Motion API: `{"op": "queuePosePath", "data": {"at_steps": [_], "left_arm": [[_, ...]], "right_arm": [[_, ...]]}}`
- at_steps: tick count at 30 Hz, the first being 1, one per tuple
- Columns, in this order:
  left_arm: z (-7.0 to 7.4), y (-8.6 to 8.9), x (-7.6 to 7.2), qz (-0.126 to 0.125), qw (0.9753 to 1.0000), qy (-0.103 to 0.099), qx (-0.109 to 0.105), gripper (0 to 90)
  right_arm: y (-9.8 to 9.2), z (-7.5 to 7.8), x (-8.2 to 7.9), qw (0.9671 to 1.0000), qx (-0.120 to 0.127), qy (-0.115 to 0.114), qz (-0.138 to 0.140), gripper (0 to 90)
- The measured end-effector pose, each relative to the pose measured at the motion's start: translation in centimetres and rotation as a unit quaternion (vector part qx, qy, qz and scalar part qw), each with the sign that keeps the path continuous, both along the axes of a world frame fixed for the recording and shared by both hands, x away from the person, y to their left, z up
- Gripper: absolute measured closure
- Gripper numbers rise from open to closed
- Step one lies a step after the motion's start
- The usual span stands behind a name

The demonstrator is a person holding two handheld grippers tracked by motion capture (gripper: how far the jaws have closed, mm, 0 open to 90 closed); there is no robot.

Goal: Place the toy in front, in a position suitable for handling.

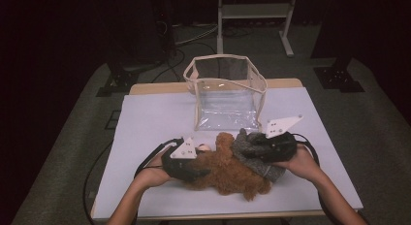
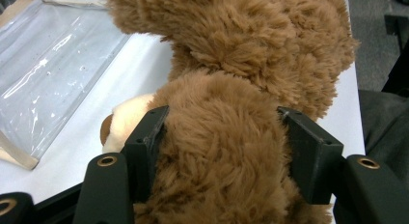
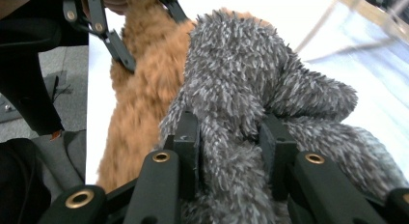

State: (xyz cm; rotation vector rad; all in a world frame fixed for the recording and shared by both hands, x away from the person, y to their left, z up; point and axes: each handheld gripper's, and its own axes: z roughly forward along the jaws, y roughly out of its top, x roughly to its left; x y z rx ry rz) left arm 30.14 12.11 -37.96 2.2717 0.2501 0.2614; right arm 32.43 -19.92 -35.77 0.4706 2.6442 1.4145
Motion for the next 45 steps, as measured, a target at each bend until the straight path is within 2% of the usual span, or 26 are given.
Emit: {"op": "queuePosePath", "data": {"at_steps": [3,5,8,10,12,15,20,22,25,26,27,29,31,32,33,34,35,37,39,43,45], "left_arm": [[0.0,-0.2,0.2,0.002,1.0000,0.001,0.000,38.4],[0.1,-0.5,0.3,0.002,1.0000,0.001,0.004,38.2],[0.2,-0.7,0.4,0.004,0.9999,-0.001,0.012,38.1],[0.3,-0.7,0.5,0.005,0.9999,-0.002,0.013,37.9],[0.4,-0.5,0.5,0.006,0.9999,0.000,0.013,37.2],[0.6,-0.2,0.5,0.006,0.9999,-0.001,0.010,35.5],[1.6,0.9,0.7,0.020,0.9998,-0.004,0.003,29.9],[1.9,1.7,0.7,0.027,0.9996,-0.007,0.008,28.9],[1.9,2.3,0.6,0.035,0.9994,-0.003,0.007,29.0],[1.7,2.6,0.6,0.039,0.9991,0.000,0.015,29.0],[1.5,2.7,0.5,0.041,0.9991,0.002,0.014,29.9],[1.1,2.9,0.5,0.038,0.9992,0.004,0.011,34.9],[0.7,2.7,0.5,0.037,0.9993,0.010,0.002,38.2],[0.5,2.3,0.5,0.031,0.9994,0.013,0.004,38.8],[0.5,2.3,0.5,0.031,0.9994,0.013,0.004,39.0],[0.4,1.8,0.3,0.026,0.9996,0.014,-0.002,39.0],[0.4,1.8,0.3,0.026,0.9996,0.014,-0.002,39.1],[0.3,1.2,0.1,0.019,0.9998,0.012,0.001,39.2],[0.4,0.8,-0.1,0.015,0.9998,0.007,0.007,39.3],[0.3,0.1,-0.5,0.008,1.0000,0.006,-0.003,39.9],[0.1,-0.4,-0.6,0.001,0.9999,0.009,-0.015,40.8]], "right_arm": [[-1.8,-0.5,-0.8,0.9999,0.001,0.005,-0.015,65.4],[-1.9,-0.4,-1.3,0.9999,-0.003,-0.001,-0.015,65.4],[-0.8,0.2,-2.1,0.9999,-0.007,-0.008,0.005,65.4],[1.7,0.2,-2.7,0.9988,-0.015,-0.019,0.043,65.3],[2.5,-0.2,-2.9,0.9983,-0.021,-0.022,0.049,65.4],[1.9,-0.8,-2.3,0.9993,-0.005,-0.006,0.038,66.2],[0.2,-1.3,-1.9,0.9999,-0.001,-0.003,0.014,66.5],[-1.1,-1.8,-1.6,1.0000,0.001,-0.001,-0.004,66.6],[-1.9,-2.2,-1.4,0.9998,0.007,0.005,-0.016,66.6],[-2.3,-2.4,-1.3,0.9996,0.013,0.012,-0.021,66.6],[-2.8,-2.6,-1.1,0.9994,0.016,0.015,-0.028,66.6],[-3.1,-2.7,-1.1,0.9992,0.014,0.017,-0.033,66.6],[-3.0,-2.6,-1.1,0.9993,0.012,0.015,-0.033,66.6],[-2.4,-2.1,-1.3,0.9995,0.002,0.006,-0.032,66.5],[-2.4,-2.1,-1.3,0.9995,0.002,0.006,-0.032,66.5],[-1.5,-1.3,-1.6,0.9997,-0.004,-0.006,-0.023,66.5],[-1.5,-1.3,-1.6,0.9997,-0.004,-0.006,-0.023,66.5],[0.3,-0.5,-1.6,0.9997,-0.013,-0.020,-0.004,66.5],[0.7,-0.4,-1.5,0.9996,-0.018,-0.023,0.002,66.5],[0.2,-0.3,-1.3,0.9997,-0.016,-0.015,-0.005,66.5],[-0.3,0.6,-1.7,0.9996,-0.009,-0.025,-0.009,66.5]]}}
